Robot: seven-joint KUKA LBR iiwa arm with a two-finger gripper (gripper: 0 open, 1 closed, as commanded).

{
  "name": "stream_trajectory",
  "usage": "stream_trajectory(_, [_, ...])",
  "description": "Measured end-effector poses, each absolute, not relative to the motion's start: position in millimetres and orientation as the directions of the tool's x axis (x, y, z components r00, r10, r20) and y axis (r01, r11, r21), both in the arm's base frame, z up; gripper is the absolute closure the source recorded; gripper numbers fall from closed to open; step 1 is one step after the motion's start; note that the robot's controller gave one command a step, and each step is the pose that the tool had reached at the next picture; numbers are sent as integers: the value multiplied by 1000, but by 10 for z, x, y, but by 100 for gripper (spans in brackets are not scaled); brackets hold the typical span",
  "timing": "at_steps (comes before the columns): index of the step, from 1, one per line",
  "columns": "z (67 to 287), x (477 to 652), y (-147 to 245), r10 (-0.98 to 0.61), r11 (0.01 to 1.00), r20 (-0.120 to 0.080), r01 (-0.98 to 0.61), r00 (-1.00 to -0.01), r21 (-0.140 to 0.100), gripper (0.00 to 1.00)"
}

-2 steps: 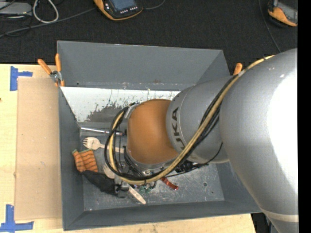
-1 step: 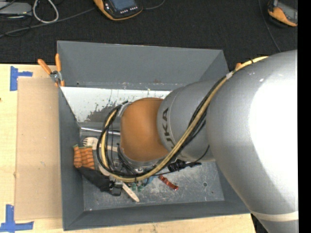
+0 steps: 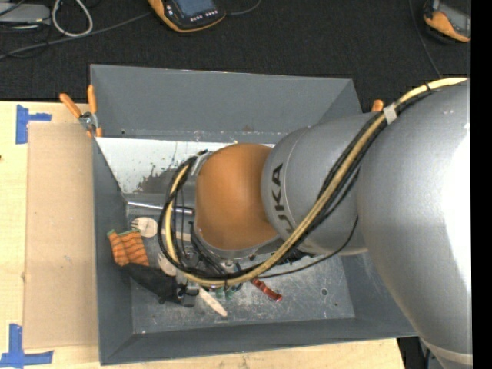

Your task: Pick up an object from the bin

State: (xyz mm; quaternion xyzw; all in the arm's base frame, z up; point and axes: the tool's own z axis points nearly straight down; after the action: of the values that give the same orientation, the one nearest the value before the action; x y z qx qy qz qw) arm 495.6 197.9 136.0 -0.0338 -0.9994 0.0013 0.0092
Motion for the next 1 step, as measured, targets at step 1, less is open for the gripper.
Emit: stream_trajectory(1, [1107, 5044, 1971, -172, 985, 18, -172, -985, 2, 100])
